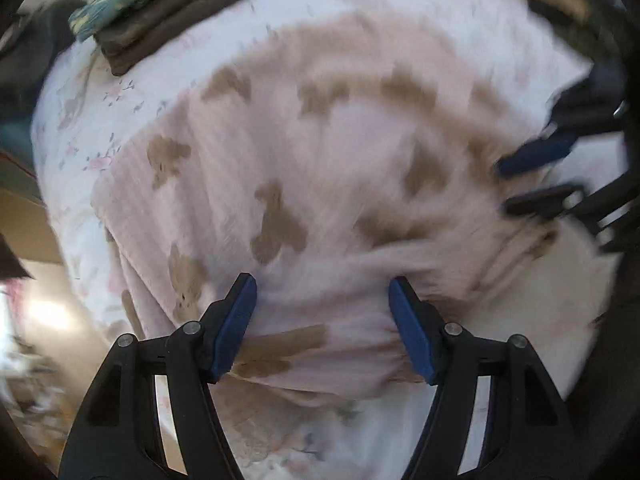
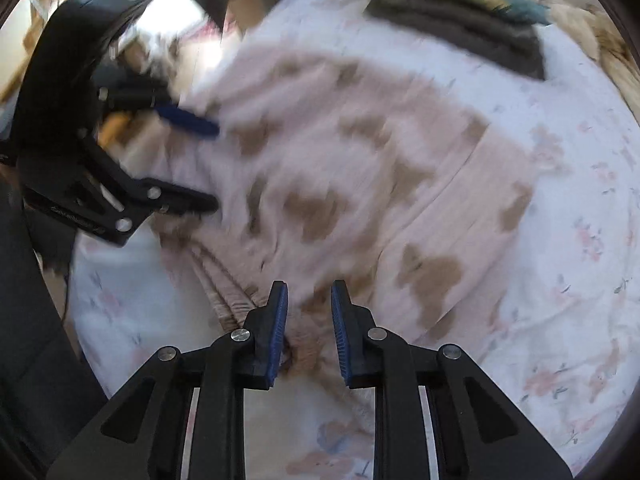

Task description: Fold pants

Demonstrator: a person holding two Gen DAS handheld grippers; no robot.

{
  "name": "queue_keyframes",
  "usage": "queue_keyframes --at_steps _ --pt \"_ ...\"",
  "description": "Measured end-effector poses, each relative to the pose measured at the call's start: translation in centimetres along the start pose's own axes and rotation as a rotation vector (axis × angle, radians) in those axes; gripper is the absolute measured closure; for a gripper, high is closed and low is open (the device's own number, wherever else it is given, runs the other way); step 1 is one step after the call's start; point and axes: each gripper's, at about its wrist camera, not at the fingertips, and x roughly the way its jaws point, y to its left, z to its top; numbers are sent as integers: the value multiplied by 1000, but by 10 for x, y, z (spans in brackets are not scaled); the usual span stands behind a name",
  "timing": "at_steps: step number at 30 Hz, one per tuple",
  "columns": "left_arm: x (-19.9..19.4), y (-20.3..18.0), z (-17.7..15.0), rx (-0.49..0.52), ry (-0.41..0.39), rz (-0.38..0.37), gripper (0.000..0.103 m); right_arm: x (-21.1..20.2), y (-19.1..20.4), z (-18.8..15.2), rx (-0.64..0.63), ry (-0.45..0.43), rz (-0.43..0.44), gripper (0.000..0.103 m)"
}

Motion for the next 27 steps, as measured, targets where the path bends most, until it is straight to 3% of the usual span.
queue_keyframes --at_steps 2,4,8,12,16,19,23,27 --pt "6 2 -4 5 28 15 37 8 6 -10 -43 50 -37 81" --pt "2 10 -2 -45 27 -6 36 2 3 -13 -40 30 -30 81" --pt "-28 43 8 -205 -80 -85 36 -37 -25 -2 96 -125 39 77" --pt "-57 94 8 -431 -207 -68 36 -70 -67 7 272 -261 55 77" --pt "-60 154 -6 -729 -260 -70 36 -94 -111 8 435 -358 56 76" --pt "-53 183 -16 -874 -265 -81 37 -93 -153 1 609 -368 110 74" --pt "-34 202 -17 -927 -254 -77 38 -72 -183 8 740 -339 165 74" --pt "-19 205 -2 -936 -241 -150 39 -54 -196 25 759 -302 195 74"
